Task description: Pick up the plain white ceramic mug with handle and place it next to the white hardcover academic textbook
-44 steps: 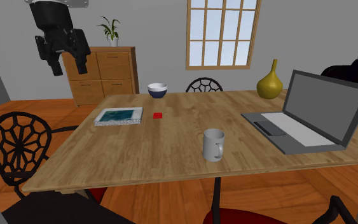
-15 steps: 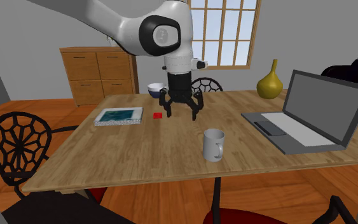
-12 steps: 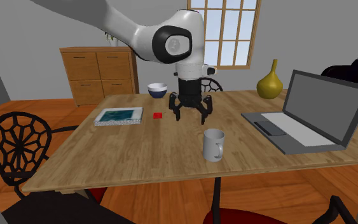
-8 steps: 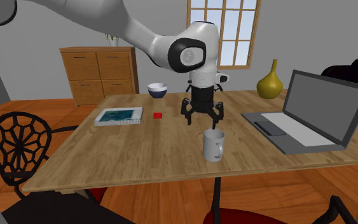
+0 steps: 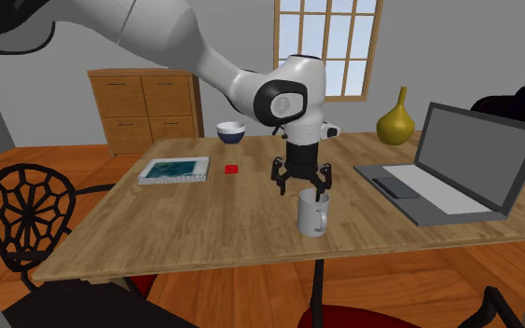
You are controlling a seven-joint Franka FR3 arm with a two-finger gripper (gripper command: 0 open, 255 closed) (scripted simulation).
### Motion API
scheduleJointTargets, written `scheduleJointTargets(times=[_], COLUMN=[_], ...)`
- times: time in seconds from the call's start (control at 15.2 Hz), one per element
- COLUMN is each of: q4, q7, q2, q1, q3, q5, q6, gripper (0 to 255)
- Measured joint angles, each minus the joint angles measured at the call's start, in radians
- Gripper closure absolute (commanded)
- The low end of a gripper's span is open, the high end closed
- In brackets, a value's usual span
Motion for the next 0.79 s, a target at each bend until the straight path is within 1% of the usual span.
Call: scheduleJointTargets(times=[0.46, 0.53, 0.79], q4=[-0.003, -0.003, -0.003], q7=[-0.007, -0.007, -0.007], q2=[0.013, 0.013, 0.013], q1=[-0.004, -0.004, -0.003], q3=[0.002, 0.002, 0.002], q5=[0.008, 0.008, 0.008], q6=[0.016, 0.016, 0.016], gripper=[0, 255, 255])
